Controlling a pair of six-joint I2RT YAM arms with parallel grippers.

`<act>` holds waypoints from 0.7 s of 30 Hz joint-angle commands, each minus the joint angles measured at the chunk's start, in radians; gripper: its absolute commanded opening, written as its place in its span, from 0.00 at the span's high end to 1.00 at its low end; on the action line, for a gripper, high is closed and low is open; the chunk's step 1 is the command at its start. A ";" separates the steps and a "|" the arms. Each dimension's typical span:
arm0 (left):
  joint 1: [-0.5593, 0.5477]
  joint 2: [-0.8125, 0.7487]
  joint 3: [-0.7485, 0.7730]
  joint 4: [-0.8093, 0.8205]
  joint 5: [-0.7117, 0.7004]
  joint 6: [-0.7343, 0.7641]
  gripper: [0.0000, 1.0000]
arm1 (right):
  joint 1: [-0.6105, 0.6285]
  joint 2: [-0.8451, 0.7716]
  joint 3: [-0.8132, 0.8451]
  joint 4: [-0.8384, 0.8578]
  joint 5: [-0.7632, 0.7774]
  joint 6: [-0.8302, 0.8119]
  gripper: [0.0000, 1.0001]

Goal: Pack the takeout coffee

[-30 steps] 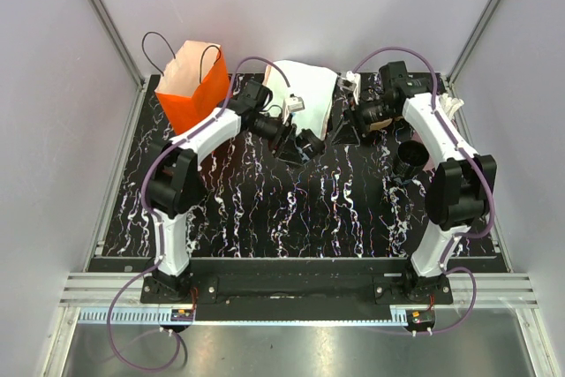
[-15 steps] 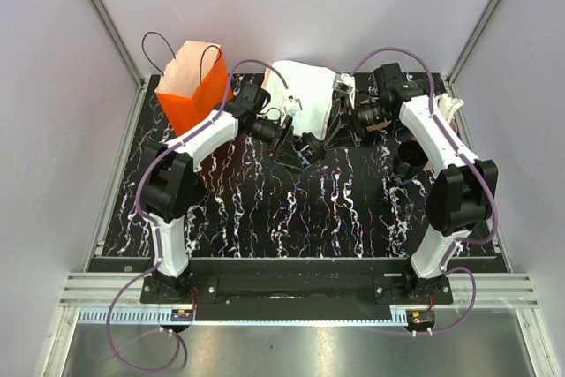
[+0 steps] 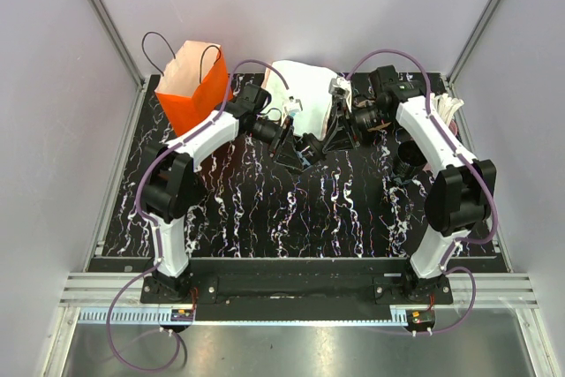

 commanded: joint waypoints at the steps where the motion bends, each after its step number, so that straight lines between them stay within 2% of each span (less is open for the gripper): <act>1: -0.002 -0.056 0.016 -0.001 0.054 0.002 0.33 | 0.013 0.010 0.020 -0.045 -0.039 -0.052 0.55; 9: -0.007 -0.059 0.019 -0.012 0.055 0.010 0.32 | 0.023 0.026 0.031 -0.061 -0.028 -0.063 0.62; 12: -0.008 -0.062 0.019 -0.020 0.054 0.013 0.31 | 0.024 0.034 0.037 -0.059 -0.034 -0.060 0.68; 17: -0.016 -0.065 0.018 -0.027 0.048 0.024 0.29 | 0.024 0.039 0.043 -0.074 -0.050 -0.065 0.90; 20: -0.016 -0.062 0.018 -0.030 0.044 0.028 0.22 | 0.024 0.036 0.051 -0.103 -0.051 -0.088 1.00; 21: -0.016 -0.064 0.016 -0.032 0.043 0.028 0.20 | 0.026 0.037 0.053 -0.111 -0.051 -0.092 1.00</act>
